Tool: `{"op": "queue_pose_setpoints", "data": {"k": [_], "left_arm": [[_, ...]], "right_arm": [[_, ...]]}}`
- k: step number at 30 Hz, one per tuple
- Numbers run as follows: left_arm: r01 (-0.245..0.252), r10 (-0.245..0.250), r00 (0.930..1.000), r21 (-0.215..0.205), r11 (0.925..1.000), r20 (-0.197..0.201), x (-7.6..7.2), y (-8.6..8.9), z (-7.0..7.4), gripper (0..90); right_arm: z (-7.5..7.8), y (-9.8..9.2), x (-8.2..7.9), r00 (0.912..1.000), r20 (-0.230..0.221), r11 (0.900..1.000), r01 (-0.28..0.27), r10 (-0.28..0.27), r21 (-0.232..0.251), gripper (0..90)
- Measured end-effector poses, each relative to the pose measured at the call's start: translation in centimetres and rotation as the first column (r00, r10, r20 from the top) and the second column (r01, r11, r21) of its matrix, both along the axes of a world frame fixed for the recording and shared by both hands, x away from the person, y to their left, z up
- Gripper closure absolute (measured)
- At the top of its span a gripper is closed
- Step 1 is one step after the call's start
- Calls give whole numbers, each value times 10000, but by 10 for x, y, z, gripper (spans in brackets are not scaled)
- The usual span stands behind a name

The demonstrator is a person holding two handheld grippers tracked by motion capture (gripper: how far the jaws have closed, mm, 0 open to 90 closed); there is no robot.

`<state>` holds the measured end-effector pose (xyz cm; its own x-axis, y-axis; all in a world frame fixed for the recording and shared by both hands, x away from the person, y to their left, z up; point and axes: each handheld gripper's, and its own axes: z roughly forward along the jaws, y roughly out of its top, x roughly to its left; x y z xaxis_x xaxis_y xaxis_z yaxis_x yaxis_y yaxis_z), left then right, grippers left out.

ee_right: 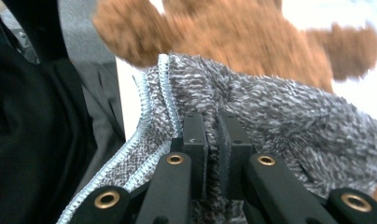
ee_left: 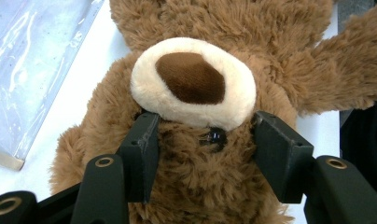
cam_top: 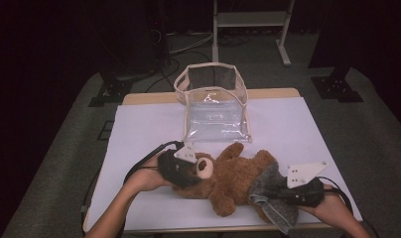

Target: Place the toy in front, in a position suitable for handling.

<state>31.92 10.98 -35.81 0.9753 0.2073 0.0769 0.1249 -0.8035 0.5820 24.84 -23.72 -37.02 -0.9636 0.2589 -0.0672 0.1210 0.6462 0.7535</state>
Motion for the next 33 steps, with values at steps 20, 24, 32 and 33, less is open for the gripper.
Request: {"op": "queue_pose_setpoints", "data": {"k": [20,24,32,33], "left_arm": [[13,-14,10000,-64,10000,-93,-3,1,-1,416],[86,-86,9999,31,10000,-80,-7,1,-1,408],[210,-213,9997,-196,9996,-131,-13,7,-3,414],[190,-193,9997,-238,9995,-122,-14,7,-3,415]], "right_arm": [[-10,-35,-5,9954,-615,9962,763,-737,414,825],[5,-10,10,9996,-102,9985,272,-268,470,824],[-5,19,16,9995,-80,9994,-302,303,179,824],[-7,17,14,9996,-140,9996,-226,228,172,825]]}}
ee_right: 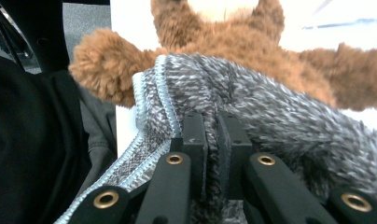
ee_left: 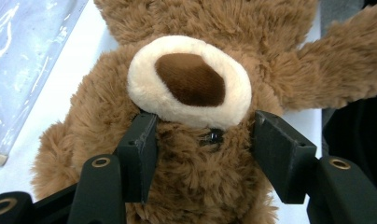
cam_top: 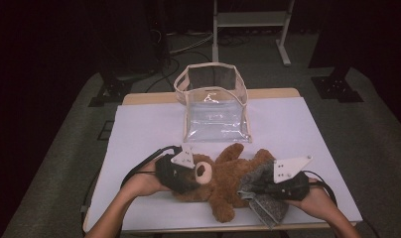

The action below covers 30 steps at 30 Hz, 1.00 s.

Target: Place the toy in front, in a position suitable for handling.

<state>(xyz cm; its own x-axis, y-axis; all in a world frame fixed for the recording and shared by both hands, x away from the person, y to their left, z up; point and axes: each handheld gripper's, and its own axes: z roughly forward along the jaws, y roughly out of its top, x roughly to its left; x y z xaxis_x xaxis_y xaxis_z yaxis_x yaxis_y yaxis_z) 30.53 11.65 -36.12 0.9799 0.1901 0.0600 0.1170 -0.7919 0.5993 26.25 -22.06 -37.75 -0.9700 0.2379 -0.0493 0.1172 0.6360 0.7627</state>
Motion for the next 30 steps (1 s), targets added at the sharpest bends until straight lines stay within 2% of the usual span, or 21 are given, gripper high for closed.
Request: {"op": "queue_pose_setpoints", "data": {"k": [4,7,11,13,17,21,24,27,30], "left_arm": [[23,-23,10000,49,10000,12,-1,-1,0,416],[-55,55,10000,78,10000,1,0,-3,-1,415],[-20,20,10000,167,9999,8,0,-4,-1,411],[-28,27,10000,161,9999,14,-1,-4,-1,409],[-12,12,10000,75,10000,-3,-2,-3,-2,405],[31,-31,10000,-5,10000,-9,-4,-2,-2,411],[79,-80,10000,79,9999,25,-4,-2,-2,413],[89,-90,10000,99,9999,22,-3,-3,-2,413],[59,-60,10000,164,9998,39,-4,-3,-2,413]], "right_arm": [[-8,-15,-5,9992,-174,9991,366,-370,-227,824],[-3,-17,-5,9989,-141,9990,440,-442,-124,824],[12,0,-2,9995,308,9999,30,-34,137,824],[16,12,-1,9985,527,9998,-162,156,96,821],[9,24,2,9982,459,9992,-374,380,-135,824],[-2,12,0,9994,181,9995,-285,286,-95,827],[-6,0,-3,10000,81,9994,-37,40,-337,828],[-3,-7,-5,9999,-24,9991,117,-118,-414,828],[5,-1,-6,9998,208,9989,-49,59,-466,829]]}}
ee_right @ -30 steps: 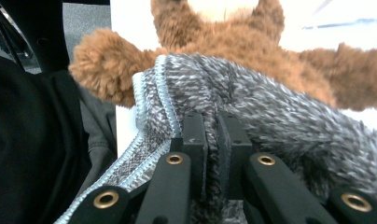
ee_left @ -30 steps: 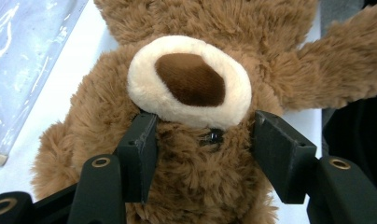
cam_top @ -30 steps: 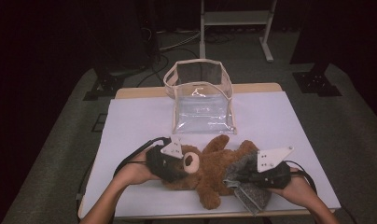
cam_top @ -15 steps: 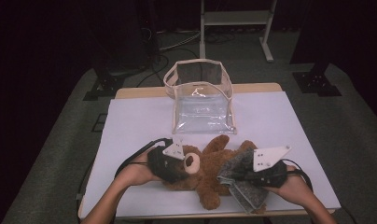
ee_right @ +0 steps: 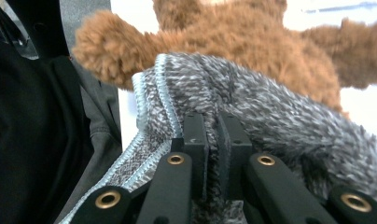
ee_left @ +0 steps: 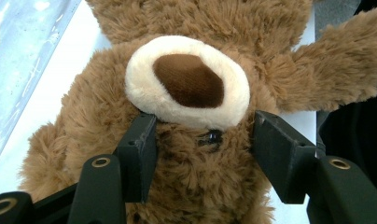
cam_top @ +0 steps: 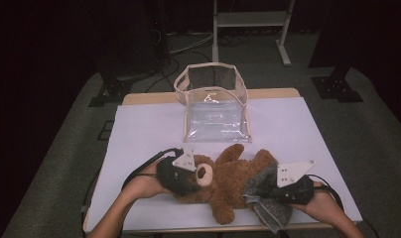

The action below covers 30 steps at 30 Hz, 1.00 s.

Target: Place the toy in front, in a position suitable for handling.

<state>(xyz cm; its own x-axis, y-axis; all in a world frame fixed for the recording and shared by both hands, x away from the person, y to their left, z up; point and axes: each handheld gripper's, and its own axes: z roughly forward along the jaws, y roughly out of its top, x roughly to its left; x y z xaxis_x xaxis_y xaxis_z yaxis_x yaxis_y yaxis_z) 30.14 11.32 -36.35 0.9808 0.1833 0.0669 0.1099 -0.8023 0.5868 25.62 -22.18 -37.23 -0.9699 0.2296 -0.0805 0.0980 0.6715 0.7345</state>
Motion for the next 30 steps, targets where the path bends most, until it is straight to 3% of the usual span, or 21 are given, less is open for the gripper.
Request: {"op": "queue_pose_setpoints", "data": {"k": [4,6,11,18,21,23,26,30], "left_arm": [[20,-20,10000,-15,10000,-7,-2,1,0,413],[8,-8,10000,-49,10000,-10,-3,2,-1,413],[38,-38,10000,18,10000,-3,-3,1,0,410],[49,-49,10000,133,9999,20,-4,0,1,409],[91,-91,10000,183,9998,9,-4,0,1,410],[92,-92,10000,174,9998,4,-5,0,0,410],[140,-140,9999,127,9998,1,-5,1,0,410],[237,-240,9995,111,9997,228,-8,1,7,372]], "right_arm": [[12,12,3,9994,291,9990,-196,184,411,825],[10,18,6,9989,418,9997,-220,215,108,792],[11,7,6,9999,140,9979,67,-76,641,617],[17,1,10,9989,-128,9965,463,-455,692,493],[9,10,16,9989,-76,9983,468,-466,337,505],[3,16,19,9984,-5,9983,565,-565,131,564],[-2,17,21,9990,-55,9989,453,-452,126,690],[-10,15,17,9994,-146,9993,323,-321,172,755]]}}
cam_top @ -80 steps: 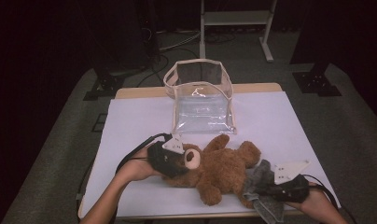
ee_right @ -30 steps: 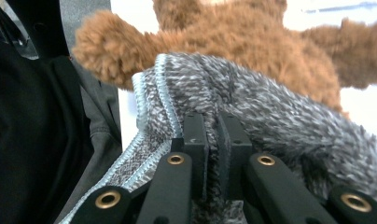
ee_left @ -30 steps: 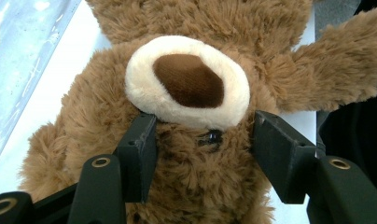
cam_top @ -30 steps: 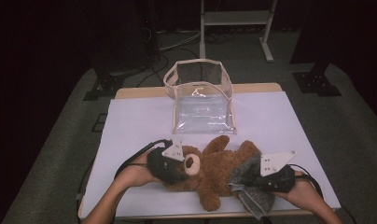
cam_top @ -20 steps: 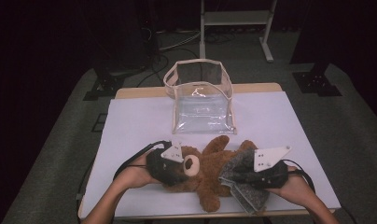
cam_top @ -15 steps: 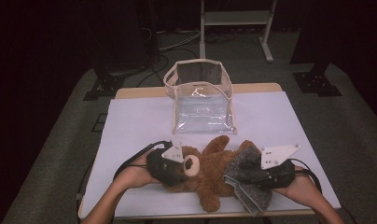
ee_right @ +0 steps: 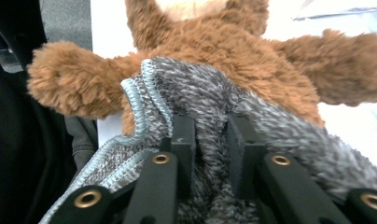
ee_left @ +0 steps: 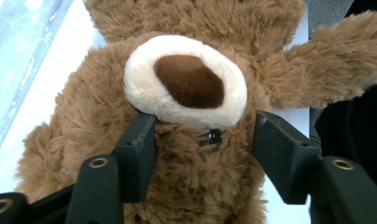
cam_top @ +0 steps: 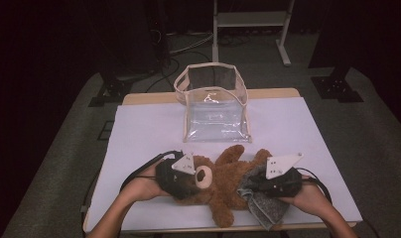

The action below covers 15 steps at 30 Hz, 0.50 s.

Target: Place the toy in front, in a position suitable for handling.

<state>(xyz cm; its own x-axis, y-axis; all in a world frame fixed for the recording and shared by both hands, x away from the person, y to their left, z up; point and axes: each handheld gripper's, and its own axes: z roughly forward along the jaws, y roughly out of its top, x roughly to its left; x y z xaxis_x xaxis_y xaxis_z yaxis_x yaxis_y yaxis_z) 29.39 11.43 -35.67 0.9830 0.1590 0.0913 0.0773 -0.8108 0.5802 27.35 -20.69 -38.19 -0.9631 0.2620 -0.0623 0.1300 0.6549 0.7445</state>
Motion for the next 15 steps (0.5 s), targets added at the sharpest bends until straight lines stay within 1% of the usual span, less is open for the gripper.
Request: {"op": "queue_pose_setpoints", "data": {"k": [1,4,6,7,9,10,11,12,15], "left_arm": [[37,-37,10000,-56,10000,43,0,0,4,358],[235,-229,9996,-427,9988,143,2,-4,13,331],[304,-295,9990,-290,9991,337,5,-11,15,329],[452,-446,9983,-145,9989,387,8,-15,15,328],[770,-771,9968,38,9970,219,14,-21,12,306],[912,-912,9958,-1,9958,26,16,-23,10,309],[1056,-1057,9942,-47,9944,-190,17,-24,8,337],[1157,-1156,9928,-1,9933,-315,17,-25,6,358],[1176,-1179,9923,-102,9930,-370,13,-23,3,391]], "right_arm": [[-1,-1,-1,10000,-12,10000,-19,19,38,761],[-3,-2,-3,9999,-20,9998,-107,107,150,769],[-4,-2,-5,9998,-12,9997,-186,186,155,773],[-5,-2,-5,9996,-33,9995,-285,286,167,775],[-6,-2,-7,9994,15,9993,-338,337,179,774],[-6,-2,-8,9995,43,9994,-304,303,184,774],[-6,-3,-8,9996,37,9994,-277,276,202,775],[-6,-4,-9,9996,15,9994,-272,272,222,775],[-5,-8,-9,9991,50,9989,-415,414,218,786]]}}
